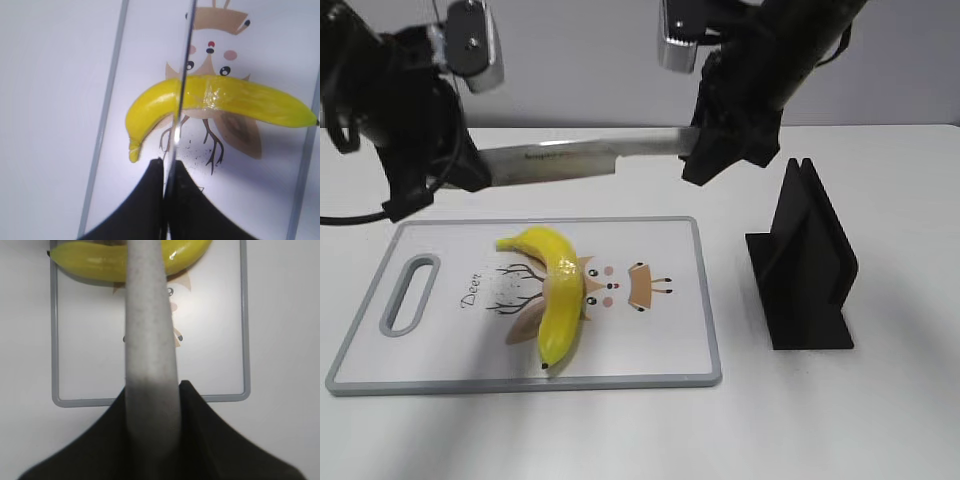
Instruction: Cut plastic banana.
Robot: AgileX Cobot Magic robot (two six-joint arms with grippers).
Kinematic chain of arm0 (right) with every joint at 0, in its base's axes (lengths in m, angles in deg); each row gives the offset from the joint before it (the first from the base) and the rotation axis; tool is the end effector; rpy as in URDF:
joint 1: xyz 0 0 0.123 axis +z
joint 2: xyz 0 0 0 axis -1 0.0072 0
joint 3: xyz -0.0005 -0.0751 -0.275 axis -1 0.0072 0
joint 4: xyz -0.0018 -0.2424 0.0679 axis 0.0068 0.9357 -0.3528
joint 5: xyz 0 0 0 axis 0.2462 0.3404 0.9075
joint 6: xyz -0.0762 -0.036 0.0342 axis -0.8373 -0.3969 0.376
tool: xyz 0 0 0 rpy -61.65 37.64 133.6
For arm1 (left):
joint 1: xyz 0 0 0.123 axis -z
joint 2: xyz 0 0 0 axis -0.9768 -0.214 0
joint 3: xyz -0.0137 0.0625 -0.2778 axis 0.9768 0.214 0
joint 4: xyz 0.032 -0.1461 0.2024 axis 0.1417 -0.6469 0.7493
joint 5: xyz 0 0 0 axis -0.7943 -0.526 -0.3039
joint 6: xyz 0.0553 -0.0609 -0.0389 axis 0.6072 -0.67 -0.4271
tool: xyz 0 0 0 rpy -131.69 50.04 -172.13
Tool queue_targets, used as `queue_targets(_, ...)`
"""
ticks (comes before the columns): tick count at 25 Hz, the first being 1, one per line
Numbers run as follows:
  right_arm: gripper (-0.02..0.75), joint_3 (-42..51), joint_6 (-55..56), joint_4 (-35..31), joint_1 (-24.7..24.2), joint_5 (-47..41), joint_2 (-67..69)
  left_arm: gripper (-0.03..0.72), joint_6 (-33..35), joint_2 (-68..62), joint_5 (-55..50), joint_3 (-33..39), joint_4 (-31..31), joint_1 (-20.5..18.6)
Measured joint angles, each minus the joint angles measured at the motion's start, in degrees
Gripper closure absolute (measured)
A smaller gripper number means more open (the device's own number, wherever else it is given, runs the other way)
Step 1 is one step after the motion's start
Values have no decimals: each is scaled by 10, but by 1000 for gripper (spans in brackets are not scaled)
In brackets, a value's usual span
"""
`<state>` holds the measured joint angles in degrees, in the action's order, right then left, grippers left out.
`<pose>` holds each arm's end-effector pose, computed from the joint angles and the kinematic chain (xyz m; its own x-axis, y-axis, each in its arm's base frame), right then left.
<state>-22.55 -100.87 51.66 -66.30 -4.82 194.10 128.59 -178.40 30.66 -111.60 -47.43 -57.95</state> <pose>0.3655 0.1939 0.2585 -0.0404 -0.8954 -0.4435 -0.9955 0.0741 -0.0589 0.3116 -0.1361 0.2654 -0.0005 0.9161 -0.4009 0.9511 0.1243 0.2828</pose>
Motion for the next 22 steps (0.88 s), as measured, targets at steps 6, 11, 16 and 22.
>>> queue_targets(6, 552, -3, 0, -5, 1, -12, -23, 700, 0, 44, -20, 0, -1, 0)
queue_targets(11, 553, -3, 1, -5, 1, -13, -23, 645, -2, 44, -12, 0, -2, 0)
queue_targets(16, 573, -3, 25, 10, -2, -14, -23, 280, -12, 46, 1, 0, -1, -2)
queue_targets(22, 573, -3, 35, 13, -5, -13, -23, 73, -32, 60, 21, 1, -9, -2)
